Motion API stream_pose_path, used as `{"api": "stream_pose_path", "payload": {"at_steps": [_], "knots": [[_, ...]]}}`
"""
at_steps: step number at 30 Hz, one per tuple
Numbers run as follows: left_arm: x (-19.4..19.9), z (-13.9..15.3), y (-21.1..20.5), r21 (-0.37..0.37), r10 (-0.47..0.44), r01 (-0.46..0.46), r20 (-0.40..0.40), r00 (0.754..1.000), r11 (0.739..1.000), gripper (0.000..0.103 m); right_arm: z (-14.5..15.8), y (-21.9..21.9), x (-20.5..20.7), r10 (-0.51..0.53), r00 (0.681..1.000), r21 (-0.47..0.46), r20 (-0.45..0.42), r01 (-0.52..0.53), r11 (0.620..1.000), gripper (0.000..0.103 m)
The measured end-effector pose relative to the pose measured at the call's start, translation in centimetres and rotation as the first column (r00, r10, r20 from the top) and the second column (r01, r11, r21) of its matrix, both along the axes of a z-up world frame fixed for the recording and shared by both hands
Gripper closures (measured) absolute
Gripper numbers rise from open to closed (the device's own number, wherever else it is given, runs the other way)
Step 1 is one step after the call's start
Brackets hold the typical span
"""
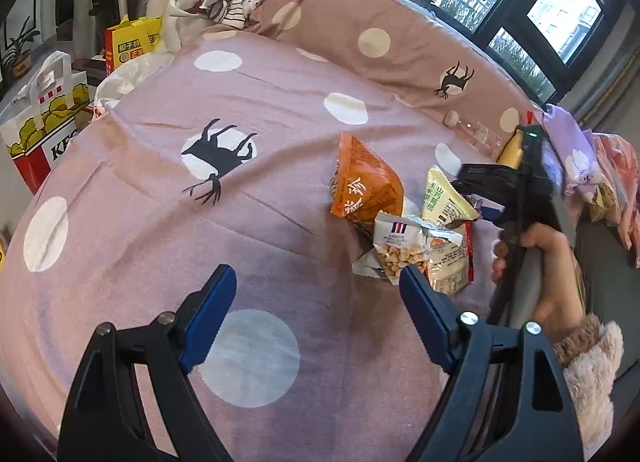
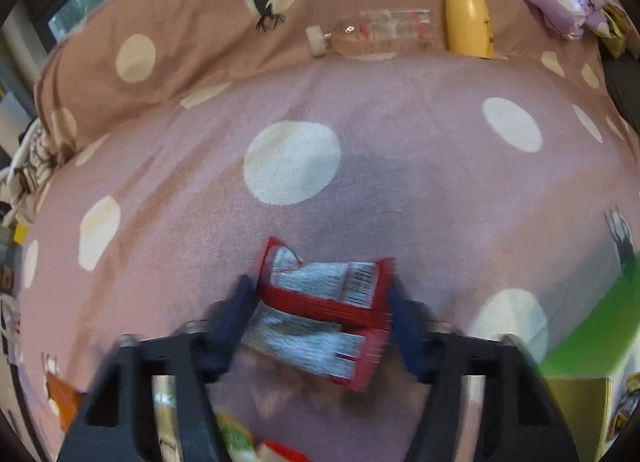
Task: Organize snacks
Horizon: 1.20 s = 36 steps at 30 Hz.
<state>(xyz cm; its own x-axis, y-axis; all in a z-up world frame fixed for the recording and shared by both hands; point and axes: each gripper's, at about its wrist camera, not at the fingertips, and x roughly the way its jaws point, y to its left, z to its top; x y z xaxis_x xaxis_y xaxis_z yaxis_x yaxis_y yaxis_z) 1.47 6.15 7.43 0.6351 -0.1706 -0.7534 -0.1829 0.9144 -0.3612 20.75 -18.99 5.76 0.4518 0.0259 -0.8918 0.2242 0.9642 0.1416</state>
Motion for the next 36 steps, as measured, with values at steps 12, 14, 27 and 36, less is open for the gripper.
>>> {"api": "stream_pose_path", "payload": {"at_steps": [12,14,27,36], "knots": [[-0.5,-0.4,0.6,-0.021,0.024,-0.024,-0.016,1.000,1.000,0.019,5.8,-1.2,-4.9,0.042,0.999,0.059,0.031,-0.044,0.997,0.098],[-0.5,-0.4,0.7,-0.031,0.020,-0.020,-0.014,1.000,0.999,0.019,6.1,-1.4,-4.6,0.045,0.999,0.071,0.001,-0.045,0.996,0.098],[0.0,-0.3,0.9,-0.069,0.005,-0.007,-0.020,1.000,0.998,0.019,1.2,2.0,-0.2,0.310,0.922,-0.135,-0.233,-0.347,0.928,0.040],[0.5,-0.4,0.6,-0.056,-0.009,0.007,-0.031,0.999,0.998,0.019,-1.3,3.5,1.1,0.430,0.881,-0.073,-0.196,-0.451,0.890,0.039]]}}
